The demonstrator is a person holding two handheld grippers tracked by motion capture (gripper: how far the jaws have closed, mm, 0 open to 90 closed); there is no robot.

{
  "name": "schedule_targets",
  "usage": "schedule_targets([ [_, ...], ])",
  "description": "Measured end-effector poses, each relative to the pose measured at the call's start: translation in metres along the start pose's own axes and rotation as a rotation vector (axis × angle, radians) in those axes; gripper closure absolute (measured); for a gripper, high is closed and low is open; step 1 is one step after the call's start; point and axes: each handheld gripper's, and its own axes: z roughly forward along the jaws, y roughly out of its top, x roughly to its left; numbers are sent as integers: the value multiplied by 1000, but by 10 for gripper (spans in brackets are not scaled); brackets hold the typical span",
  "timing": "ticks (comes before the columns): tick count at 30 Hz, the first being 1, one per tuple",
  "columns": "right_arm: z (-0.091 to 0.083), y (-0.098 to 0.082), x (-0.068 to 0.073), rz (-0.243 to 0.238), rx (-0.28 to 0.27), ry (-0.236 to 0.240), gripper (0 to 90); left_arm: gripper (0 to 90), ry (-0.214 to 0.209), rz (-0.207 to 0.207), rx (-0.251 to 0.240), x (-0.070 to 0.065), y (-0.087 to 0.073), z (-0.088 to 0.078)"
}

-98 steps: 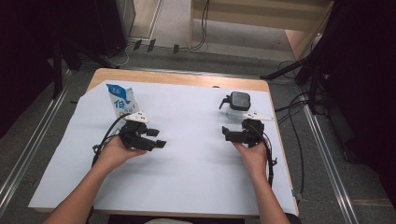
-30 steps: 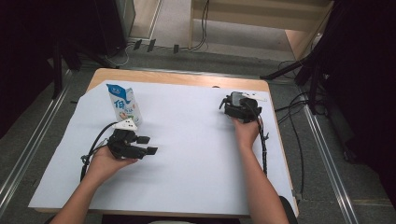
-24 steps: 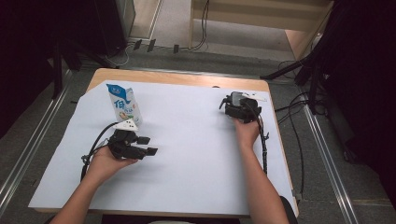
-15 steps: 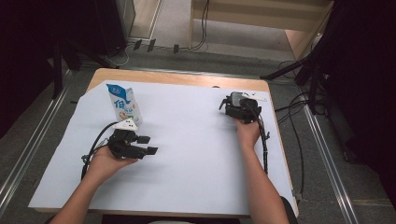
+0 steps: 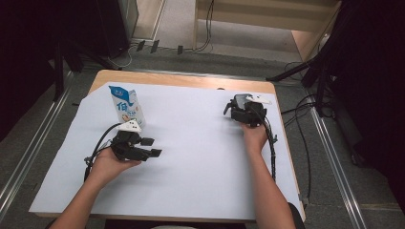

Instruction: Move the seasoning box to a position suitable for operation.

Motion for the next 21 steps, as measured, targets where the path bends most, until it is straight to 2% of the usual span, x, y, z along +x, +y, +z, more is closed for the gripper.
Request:
schedule_targets([
  [7,-6,3,4,-6,-9,19,155,401,1,-15,-4,2,1,0],
  [11,-10,3,5,-4,-13,32,156,402,-2,-7,5,2,2,1],
  [21,-35,5,10,-9,-46,82,158,404,-31,4,22,4,9,6],
])
